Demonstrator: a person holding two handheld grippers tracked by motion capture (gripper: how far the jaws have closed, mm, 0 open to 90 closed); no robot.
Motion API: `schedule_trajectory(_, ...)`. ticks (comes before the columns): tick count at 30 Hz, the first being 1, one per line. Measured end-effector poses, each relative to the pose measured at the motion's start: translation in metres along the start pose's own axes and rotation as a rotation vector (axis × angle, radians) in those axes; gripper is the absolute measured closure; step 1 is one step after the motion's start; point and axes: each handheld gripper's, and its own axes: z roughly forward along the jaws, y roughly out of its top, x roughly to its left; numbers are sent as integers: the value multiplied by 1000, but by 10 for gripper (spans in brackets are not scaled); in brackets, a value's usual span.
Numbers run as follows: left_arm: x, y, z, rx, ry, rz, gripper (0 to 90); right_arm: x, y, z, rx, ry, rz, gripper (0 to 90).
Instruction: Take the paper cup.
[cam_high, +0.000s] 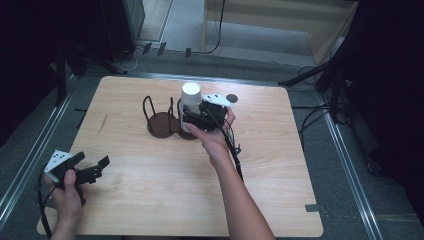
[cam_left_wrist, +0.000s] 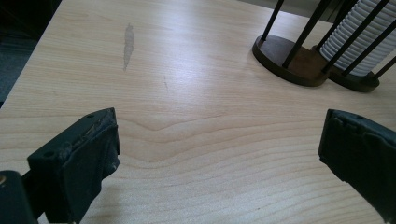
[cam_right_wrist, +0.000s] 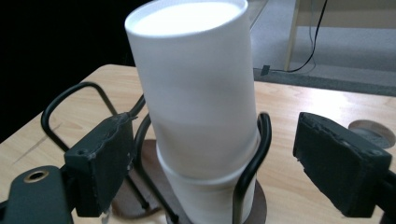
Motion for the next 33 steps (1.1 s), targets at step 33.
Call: schedule_trajectory(33,1,0,0,0,-11,-4,0,9,13,42,-10,-42,-42,142)
